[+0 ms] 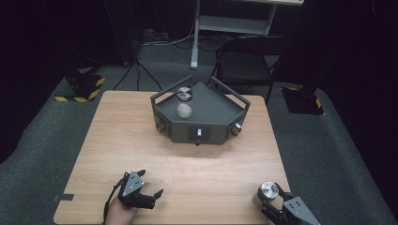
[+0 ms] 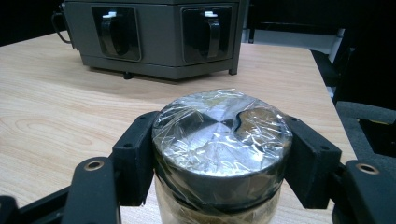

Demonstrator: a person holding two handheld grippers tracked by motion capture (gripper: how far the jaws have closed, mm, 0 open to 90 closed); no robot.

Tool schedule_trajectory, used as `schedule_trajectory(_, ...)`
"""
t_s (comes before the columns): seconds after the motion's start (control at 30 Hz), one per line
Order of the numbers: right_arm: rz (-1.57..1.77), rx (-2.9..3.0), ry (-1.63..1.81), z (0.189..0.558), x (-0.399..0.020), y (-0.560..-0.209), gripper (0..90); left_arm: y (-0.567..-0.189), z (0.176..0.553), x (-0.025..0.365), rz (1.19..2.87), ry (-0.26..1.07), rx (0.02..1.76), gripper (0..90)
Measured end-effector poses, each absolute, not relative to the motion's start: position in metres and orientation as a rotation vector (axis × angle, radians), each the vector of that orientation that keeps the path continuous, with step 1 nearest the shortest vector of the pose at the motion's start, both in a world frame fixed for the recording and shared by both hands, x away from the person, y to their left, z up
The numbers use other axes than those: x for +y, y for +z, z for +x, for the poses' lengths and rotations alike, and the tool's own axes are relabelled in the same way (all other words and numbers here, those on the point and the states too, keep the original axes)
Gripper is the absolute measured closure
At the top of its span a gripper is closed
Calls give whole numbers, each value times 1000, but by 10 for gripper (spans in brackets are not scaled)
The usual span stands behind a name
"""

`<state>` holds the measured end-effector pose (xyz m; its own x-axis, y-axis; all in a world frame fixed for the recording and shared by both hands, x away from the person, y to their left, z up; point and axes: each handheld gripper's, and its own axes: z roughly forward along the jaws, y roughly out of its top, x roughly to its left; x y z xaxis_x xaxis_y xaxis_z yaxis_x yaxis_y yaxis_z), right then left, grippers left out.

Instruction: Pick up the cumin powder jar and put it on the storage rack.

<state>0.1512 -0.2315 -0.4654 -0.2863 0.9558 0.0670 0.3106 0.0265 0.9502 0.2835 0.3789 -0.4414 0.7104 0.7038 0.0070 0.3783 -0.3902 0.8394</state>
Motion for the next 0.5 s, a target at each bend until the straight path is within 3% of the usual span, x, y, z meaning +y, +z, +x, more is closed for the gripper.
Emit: schedule_trajectory(0.5,1250,1690,1284,152,-221,-456,348,-442,284,380,2018,453,816,7)
